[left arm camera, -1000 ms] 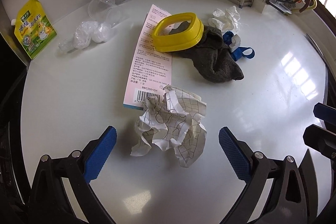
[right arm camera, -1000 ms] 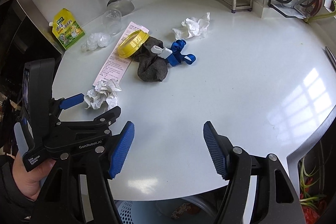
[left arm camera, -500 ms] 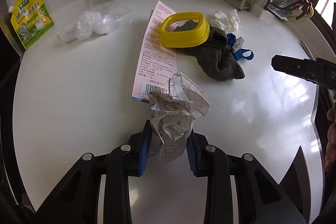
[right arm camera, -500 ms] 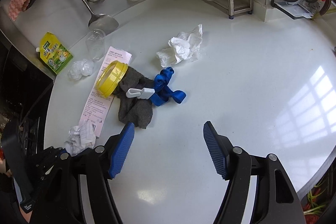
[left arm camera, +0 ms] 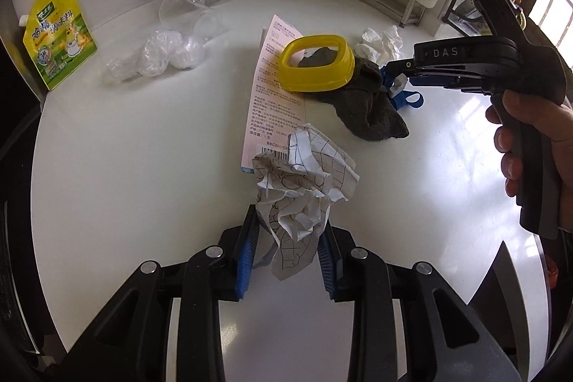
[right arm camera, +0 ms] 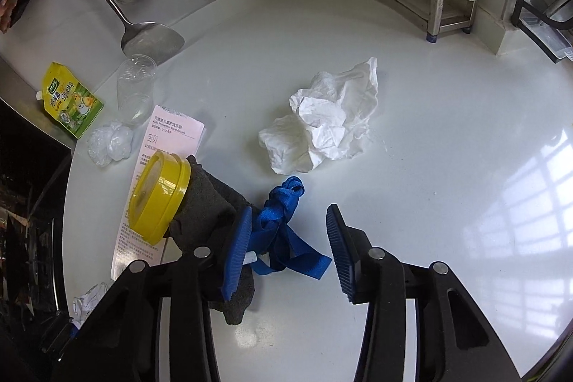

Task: Collect trash
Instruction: 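Grasp the crumpled white paper with the left tool while the right tool grasps the blue clip, then carry the crumpled paper and blue clip over the grey bin with both tools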

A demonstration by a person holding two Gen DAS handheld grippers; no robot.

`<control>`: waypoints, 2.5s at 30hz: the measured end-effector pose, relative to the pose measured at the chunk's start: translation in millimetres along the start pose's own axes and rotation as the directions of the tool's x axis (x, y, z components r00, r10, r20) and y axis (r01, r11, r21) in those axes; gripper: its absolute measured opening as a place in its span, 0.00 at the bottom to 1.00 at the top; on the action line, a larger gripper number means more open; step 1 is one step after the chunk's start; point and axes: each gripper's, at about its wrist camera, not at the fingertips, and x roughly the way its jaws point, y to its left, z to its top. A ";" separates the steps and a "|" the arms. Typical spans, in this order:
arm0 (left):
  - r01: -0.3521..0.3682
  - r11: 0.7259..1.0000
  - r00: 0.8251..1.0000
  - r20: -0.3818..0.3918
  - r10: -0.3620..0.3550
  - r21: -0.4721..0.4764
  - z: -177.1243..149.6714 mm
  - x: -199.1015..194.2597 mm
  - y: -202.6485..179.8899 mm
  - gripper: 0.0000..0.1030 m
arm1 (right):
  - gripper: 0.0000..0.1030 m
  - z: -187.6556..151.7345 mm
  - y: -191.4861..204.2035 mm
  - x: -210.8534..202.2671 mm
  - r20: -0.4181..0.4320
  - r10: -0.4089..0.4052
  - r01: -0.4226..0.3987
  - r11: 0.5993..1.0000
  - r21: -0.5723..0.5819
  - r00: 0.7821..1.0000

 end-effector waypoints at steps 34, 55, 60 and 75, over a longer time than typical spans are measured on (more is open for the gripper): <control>0.035 0.999 0.998 0.056 -0.036 0.033 -4.2 -42.3 -15.8 0.30 | 0.12 -59.0 9.9 -95.4 0.091 0.050 -0.048 0.999 -0.024 0.995; 0.057 0.995 0.996 0.060 -0.062 0.079 -71.3 -99.0 -78.6 0.30 | 0.12 -214.1 3.8 -164.3 0.029 0.095 -0.094 0.994 -0.050 0.995; 0.073 0.993 0.996 0.035 -0.076 0.091 -94.0 -103.3 -92.7 0.30 | 0.12 -243.9 0.9 -168.3 0.000 0.101 -0.100 0.993 -0.058 0.995; 0.124 0.979 0.991 -0.059 -0.116 0.160 -131.4 -92.4 -124.1 0.30 | 0.12 -303.3 -12.1 -164.4 -0.067 0.090 -0.092 0.995 -0.037 0.994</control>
